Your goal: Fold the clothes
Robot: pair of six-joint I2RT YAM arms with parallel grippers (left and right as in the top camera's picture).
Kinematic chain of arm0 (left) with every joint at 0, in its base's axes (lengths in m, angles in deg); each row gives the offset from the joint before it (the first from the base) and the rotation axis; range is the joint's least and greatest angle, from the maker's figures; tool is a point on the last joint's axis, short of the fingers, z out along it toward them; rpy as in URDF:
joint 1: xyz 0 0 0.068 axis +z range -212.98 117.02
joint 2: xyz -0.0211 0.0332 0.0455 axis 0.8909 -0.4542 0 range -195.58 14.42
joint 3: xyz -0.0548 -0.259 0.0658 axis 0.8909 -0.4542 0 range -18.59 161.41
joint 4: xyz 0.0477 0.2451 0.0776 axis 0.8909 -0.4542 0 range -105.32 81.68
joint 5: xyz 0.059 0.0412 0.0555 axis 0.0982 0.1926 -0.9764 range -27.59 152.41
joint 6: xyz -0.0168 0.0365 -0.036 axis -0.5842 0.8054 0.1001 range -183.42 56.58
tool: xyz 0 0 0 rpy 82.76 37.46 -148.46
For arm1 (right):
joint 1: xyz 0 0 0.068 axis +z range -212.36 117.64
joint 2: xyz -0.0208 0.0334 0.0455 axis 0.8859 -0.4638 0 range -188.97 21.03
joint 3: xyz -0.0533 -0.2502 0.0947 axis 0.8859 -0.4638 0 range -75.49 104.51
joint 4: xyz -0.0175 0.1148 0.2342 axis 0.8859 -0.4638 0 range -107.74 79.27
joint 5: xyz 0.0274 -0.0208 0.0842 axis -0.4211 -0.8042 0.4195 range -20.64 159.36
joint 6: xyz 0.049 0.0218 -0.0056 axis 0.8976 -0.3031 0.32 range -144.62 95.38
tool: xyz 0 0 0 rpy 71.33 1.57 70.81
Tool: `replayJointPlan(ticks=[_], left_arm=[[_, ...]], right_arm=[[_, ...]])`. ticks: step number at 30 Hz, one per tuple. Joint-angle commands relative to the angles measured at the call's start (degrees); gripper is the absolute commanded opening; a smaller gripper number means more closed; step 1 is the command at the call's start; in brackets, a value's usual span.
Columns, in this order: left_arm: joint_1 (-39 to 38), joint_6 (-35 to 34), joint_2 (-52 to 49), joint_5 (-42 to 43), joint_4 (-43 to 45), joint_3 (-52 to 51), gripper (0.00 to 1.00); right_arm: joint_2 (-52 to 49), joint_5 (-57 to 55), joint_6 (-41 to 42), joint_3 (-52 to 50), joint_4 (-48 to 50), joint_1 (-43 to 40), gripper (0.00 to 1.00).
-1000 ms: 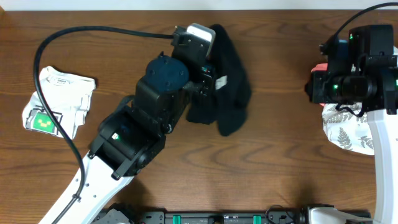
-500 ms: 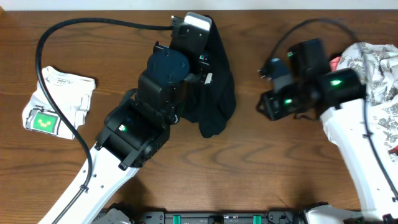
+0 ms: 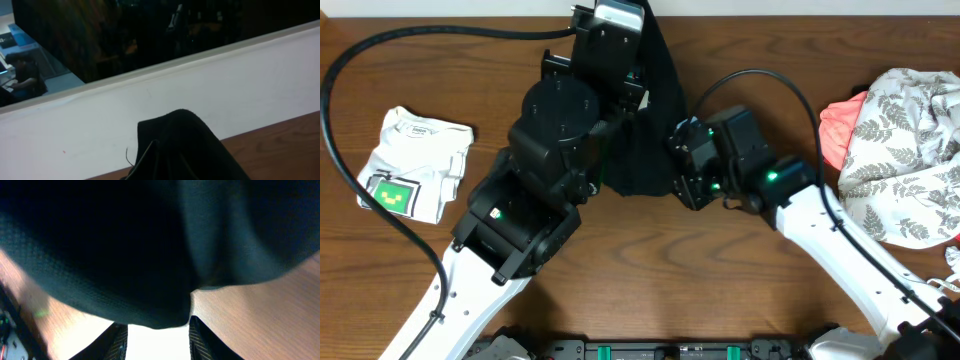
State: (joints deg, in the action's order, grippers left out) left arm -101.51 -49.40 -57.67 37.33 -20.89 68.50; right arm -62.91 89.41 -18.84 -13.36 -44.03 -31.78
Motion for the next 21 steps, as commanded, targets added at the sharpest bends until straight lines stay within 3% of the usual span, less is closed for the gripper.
replayJointPlan(ticks=[1, 5, 12, 18, 21], left_arm=[[0.4, 1.4, 1.2, -1.6, 0.9, 2.0, 0.06], [0.4, 1.4, 1.2, -1.6, 0.9, 2.0, 0.06], [0.4, 1.4, 1.2, -1.6, 0.9, 2.0, 0.06], [0.4, 1.4, 1.2, -1.6, 0.9, 2.0, 0.06], [0.4, 1.4, 1.2, -1.6, 0.9, 2.0, 0.06]], right_arm=[[0.3, -2.8, 5.2, -2.4, 3.5, 2.3, 0.38], [0.3, -6.8, 7.2, -3.4, 6.2, 3.3, 0.4], [0.3, -10.3, 7.3, -3.4, 10.6, 3.3, 0.53], [0.2, -6.9, 7.3, -3.4, 12.3, 3.4, 0.54], [0.2, -5.3, 7.3, -3.4, 12.7, 4.0, 0.48]])
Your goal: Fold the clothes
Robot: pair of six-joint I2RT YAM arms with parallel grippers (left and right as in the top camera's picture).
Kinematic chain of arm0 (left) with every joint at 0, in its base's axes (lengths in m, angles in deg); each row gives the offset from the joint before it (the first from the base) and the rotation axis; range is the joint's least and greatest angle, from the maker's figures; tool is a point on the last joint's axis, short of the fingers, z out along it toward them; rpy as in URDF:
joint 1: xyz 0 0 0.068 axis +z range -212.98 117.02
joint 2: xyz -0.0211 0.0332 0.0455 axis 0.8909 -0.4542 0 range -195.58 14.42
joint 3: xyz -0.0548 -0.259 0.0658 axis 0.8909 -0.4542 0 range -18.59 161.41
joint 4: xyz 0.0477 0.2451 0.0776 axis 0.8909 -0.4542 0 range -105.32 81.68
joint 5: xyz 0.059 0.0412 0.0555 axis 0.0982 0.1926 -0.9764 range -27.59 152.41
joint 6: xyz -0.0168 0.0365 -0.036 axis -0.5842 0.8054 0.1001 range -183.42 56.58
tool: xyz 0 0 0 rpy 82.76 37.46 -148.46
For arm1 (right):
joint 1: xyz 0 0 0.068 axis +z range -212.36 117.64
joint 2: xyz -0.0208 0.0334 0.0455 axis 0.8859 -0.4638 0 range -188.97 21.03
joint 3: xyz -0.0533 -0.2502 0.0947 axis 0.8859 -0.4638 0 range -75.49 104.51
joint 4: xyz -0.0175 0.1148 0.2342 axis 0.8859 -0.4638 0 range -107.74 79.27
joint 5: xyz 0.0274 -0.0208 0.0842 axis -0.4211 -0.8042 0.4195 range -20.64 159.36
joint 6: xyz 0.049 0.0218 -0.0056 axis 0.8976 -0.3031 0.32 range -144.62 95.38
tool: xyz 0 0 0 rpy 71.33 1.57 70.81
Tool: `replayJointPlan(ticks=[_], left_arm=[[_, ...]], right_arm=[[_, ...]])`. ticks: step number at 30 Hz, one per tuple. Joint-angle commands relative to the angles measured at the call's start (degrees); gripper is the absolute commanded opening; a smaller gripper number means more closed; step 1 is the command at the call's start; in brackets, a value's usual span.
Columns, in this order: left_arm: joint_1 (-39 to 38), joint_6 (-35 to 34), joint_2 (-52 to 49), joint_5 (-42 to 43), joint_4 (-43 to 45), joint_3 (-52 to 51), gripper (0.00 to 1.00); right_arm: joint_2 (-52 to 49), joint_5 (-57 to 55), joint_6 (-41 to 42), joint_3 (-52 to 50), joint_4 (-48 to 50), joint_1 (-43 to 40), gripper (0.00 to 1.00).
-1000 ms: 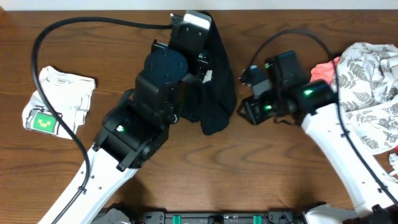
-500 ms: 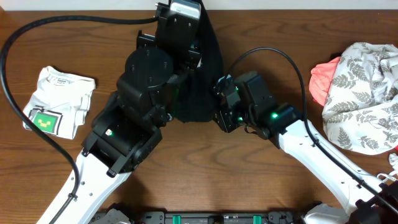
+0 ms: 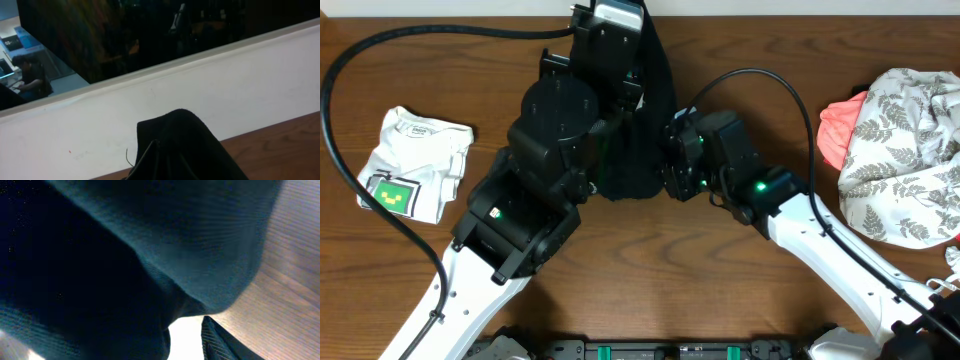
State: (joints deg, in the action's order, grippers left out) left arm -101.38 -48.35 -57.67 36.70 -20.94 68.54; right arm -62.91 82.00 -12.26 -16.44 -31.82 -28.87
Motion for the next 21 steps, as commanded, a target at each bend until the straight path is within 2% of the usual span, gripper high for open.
replayJointPlan(ticks=[1, 3, 5, 6, 10, 13, 18, 21], left_arm=[[0.2, 0.3, 1.2, -1.0, 1.0, 1.9, 0.06], [0.2, 0.3, 1.2, -0.9, 1.0, 1.9, 0.06], [0.2, 0.3, 1.2, -0.9, 1.0, 1.9, 0.06], [0.2, 0.3, 1.2, -1.0, 1.0, 1.9, 0.06], [0.2, 0.4, 1.2, -1.0, 0.5, 1.9, 0.06], [0.2, 0.4, 1.3, -2.7, -1.6, 1.9, 0.06], [1.1, 0.3, 1.4, -12.3, -6.9, 1.9, 0.06], [2.4, 0.3, 1.7, -13.4, -8.2, 1.9, 0.06]], right_arm=[[0.2, 2.2, 0.9, -0.3, 0.7, 1.3, 0.45], [0.2, 2.2, 0.9, -0.3, 1.2, 1.7, 0.28], [0.2, 2.2, 0.9, -0.3, 1.7, 2.1, 0.05], [0.2, 2.2, 0.9, -0.3, 1.9, 2.2, 0.01], [0.2, 0.0, 0.9, -0.3, 2.6, 2.3, 0.01], [1.8, -9.5, 0.9, -0.1, 1.3, 1.6, 0.01], [9.5, -19.2, -2.0, 4.3, -7.5, -3.1, 0.01], [14.1, -21.9, -4.3, 8.9, -13.2, -7.3, 0.01]])
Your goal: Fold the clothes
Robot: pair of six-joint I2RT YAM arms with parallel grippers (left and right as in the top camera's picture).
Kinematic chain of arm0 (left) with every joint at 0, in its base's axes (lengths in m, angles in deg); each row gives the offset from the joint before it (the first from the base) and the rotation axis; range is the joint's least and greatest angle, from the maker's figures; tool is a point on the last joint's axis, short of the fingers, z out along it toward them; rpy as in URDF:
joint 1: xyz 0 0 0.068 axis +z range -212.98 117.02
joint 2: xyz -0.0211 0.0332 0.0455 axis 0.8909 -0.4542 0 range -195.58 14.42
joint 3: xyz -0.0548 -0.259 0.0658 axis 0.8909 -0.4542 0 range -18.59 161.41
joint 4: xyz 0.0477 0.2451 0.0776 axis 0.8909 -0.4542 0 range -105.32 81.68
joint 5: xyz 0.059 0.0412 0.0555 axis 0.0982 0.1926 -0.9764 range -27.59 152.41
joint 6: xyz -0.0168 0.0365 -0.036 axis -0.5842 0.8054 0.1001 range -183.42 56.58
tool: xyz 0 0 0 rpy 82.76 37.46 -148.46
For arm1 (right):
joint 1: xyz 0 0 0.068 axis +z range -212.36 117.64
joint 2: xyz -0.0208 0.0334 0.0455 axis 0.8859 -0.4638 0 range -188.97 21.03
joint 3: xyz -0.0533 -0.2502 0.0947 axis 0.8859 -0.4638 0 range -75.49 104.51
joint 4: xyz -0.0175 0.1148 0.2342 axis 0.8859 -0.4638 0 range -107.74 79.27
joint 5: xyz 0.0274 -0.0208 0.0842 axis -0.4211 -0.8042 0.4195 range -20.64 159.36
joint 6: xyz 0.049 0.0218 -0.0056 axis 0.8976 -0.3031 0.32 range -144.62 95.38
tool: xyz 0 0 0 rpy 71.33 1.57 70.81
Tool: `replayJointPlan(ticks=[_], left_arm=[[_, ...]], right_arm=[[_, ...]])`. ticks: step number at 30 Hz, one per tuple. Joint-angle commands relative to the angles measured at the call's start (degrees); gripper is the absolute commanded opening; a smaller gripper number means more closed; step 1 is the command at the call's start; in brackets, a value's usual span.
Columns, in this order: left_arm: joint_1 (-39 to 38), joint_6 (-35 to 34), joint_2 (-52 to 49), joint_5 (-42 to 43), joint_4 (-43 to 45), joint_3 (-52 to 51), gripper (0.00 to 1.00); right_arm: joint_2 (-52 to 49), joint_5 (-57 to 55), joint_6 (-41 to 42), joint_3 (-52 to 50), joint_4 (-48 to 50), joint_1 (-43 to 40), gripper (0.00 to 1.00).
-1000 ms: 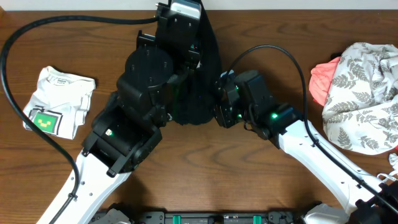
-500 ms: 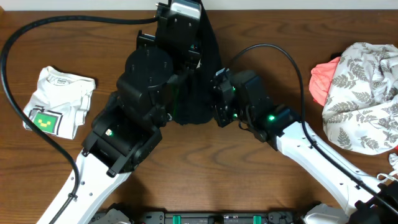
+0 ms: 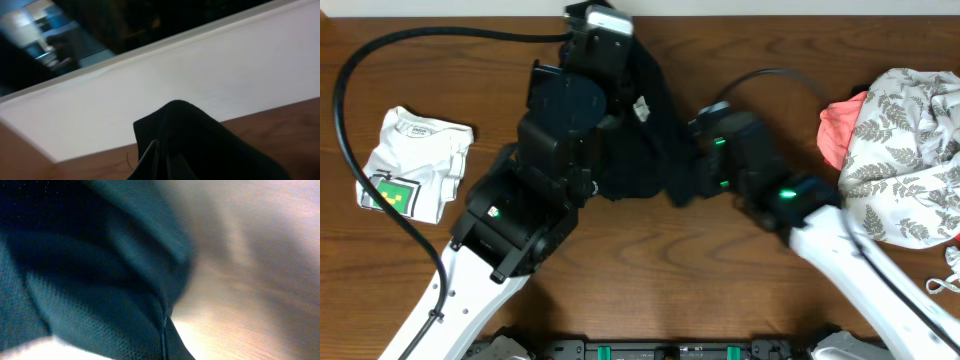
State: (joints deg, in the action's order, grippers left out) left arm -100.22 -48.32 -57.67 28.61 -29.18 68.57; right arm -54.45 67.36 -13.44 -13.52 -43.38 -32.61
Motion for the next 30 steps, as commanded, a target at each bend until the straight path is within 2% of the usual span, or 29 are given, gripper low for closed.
replayJointPlan(ticks=[1, 7, 15, 21, 25, 30], left_arm=[[1.5, 0.3, 1.9, -5.3, 0.1, 1.9, 0.06], [1.5, 0.3, 3.4, -5.2, 0.3, 1.9, 0.06], [1.5, -0.5, 7.3, -5.2, -1.9, 1.9, 0.06], [1.1, -6.1, 12.0, -5.2, -8.6, 1.9, 0.05], [-1.4, -6.7, 14.9, -4.3, -12.5, 1.9, 0.06], [-7.4, -6.7, 19.1, -4.1, -12.7, 1.9, 0.06]], right_arm=[[7.3, -7.2, -4.1, 8.1, -3.6, -5.3, 0.01], [11.0, -7.2, -6.7, 17.9, -10.3, -10.2, 0.01], [11.4, -12.9, -11.3, 27.7, -12.3, -10.6, 0.01], [11.4, -13.2, -11.2, 34.6, -19.9, -10.6, 0.01], [11.5, -14.6, -10.7, 39.5, -24.5, -10.6, 0.01], [11.5, -14.7, -10.6, 45.8, -28.5, -10.6, 0.01]])
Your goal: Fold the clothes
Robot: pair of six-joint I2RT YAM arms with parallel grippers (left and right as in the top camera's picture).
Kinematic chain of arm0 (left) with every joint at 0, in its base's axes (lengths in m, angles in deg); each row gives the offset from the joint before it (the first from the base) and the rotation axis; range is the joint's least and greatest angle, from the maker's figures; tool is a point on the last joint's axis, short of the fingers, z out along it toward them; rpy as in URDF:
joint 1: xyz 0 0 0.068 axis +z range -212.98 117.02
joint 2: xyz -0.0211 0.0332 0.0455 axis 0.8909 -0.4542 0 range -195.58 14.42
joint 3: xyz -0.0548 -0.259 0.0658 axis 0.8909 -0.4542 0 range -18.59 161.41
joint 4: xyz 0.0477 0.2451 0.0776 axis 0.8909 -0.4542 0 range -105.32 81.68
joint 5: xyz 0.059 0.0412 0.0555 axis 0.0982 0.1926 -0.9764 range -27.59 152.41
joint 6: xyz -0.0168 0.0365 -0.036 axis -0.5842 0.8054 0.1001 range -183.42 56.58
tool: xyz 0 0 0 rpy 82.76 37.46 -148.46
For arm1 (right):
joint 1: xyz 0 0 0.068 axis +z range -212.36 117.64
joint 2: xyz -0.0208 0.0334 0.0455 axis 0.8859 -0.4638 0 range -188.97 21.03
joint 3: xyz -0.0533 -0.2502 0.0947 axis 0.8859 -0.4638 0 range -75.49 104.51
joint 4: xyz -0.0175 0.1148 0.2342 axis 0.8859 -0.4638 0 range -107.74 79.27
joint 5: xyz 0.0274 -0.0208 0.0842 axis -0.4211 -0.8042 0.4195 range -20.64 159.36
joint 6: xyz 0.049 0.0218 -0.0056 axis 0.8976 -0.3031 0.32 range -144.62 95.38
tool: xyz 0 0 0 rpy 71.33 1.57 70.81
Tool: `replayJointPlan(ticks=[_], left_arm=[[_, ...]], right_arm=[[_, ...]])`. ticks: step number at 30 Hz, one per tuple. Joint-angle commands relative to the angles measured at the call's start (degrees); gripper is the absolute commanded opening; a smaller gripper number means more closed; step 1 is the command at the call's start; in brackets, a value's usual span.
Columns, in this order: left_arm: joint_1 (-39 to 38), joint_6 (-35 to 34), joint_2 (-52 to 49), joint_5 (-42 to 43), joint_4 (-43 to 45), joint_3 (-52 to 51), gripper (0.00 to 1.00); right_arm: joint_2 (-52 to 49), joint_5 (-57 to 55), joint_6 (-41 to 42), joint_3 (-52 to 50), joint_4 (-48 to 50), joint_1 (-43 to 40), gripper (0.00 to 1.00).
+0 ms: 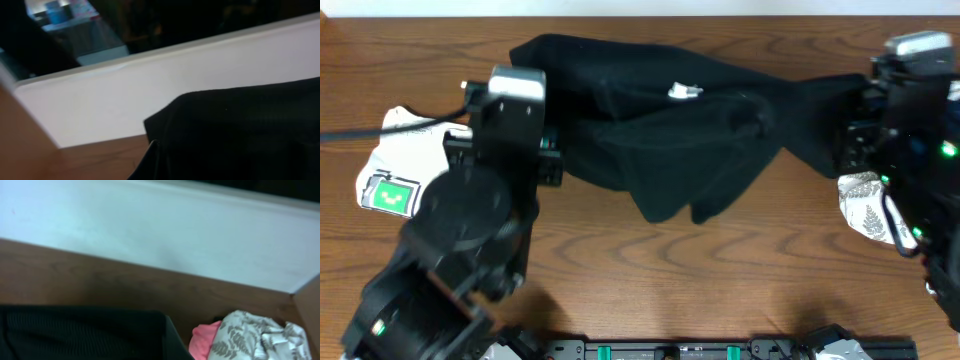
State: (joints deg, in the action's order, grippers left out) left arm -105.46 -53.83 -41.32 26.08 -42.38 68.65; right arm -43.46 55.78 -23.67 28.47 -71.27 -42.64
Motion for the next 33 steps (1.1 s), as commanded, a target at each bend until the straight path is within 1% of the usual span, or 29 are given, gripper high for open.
replayJointPlan(ticks=[1, 4, 8, 11, 14, 19, 22, 23, 25, 27, 28, 29, 30, 31, 32, 33], left_arm=[[-3.3, -1.7, 3.6, -1.6, 0.5, 1.8, 0.06], [-6.8, -4.1, 6.3, -1.6, 0.5, 1.8, 0.06], [-10.1, -4.4, 9.2, -1.1, 1.8, 1.8, 0.06], [-11.0, -5.1, 10.1, 0.3, 2.2, 1.8, 0.06], [-11.1, -6.9, 9.2, 0.3, 1.2, 1.8, 0.06], [-10.7, -5.6, 4.0, -0.7, 0.7, 1.7, 0.06], [-7.9, -4.1, -2.3, -4.5, 0.8, 1.7, 0.06], [-6.3, -4.0, -4.5, -4.4, 1.0, 1.7, 0.06], [-2.5, -3.6, -9.6, -4.4, 2.2, 1.7, 0.06], [2.6, -2.7, -15.7, -4.3, 4.7, 1.7, 0.06], [5.0, -2.7, -18.6, -4.0, 6.1, 1.7, 0.06], [7.9, -2.8, -22.3, -3.1, 7.7, 1.7, 0.31], [9.7, -2.8, -24.7, -2.9, 8.5, 1.7, 0.63], [11.3, -2.8, -27.0, -2.9, 8.9, 1.7, 0.8], [12.5, -2.8, -29.0, -2.9, 8.8, 1.7, 0.96], [13.1, -2.8, -29.9, -2.9, 8.4, 1.7, 0.98]], right_arm=[[0.5, -3.1, -0.4, 5.0, -1.6, -0.6, 0.01], [0.5, -3.1, -0.4, 8.2, -4.3, -0.6, 0.01], [0.5, -2.4, -0.4, 12.0, -7.5, -0.6, 0.01], [0.5, 0.7, -0.4, 12.7, -9.2, -0.6, 0.01], [-1.4, 3.3, -0.4, 12.5, -11.6, -0.6, 0.01], [-9.6, 3.6, -0.7, 12.5, -14.1, -0.6, 0.01], [-17.5, 2.9, -1.1, 12.5, -12.9, -0.8, 0.01], [-20.4, 2.8, -1.1, 12.5, -11.7, -1.2, 0.01], [-25.3, 1.9, -1.0, 12.5, -8.5, -2.1, 0.01], [-30.3, -1.6, -0.9, 12.5, -3.9, -3.8, 0.01], [-32.6, -3.1, -0.4, 12.5, -1.5, -4.8, 0.11], [-34.6, -3.6, -0.4, 12.5, 0.2, -5.9, 0.33], [-36.1, -3.5, -0.3, 12.6, 0.8, -6.9, 0.47], [-37.0, -3.3, -0.3, 12.6, 0.7, -7.5, 0.52], [-37.6, -2.5, -0.3, 12.6, 0.1, -8.2, 0.58], [-37.7, -2.2, 0.0, 12.6, -0.7, -8.6, 0.65]])
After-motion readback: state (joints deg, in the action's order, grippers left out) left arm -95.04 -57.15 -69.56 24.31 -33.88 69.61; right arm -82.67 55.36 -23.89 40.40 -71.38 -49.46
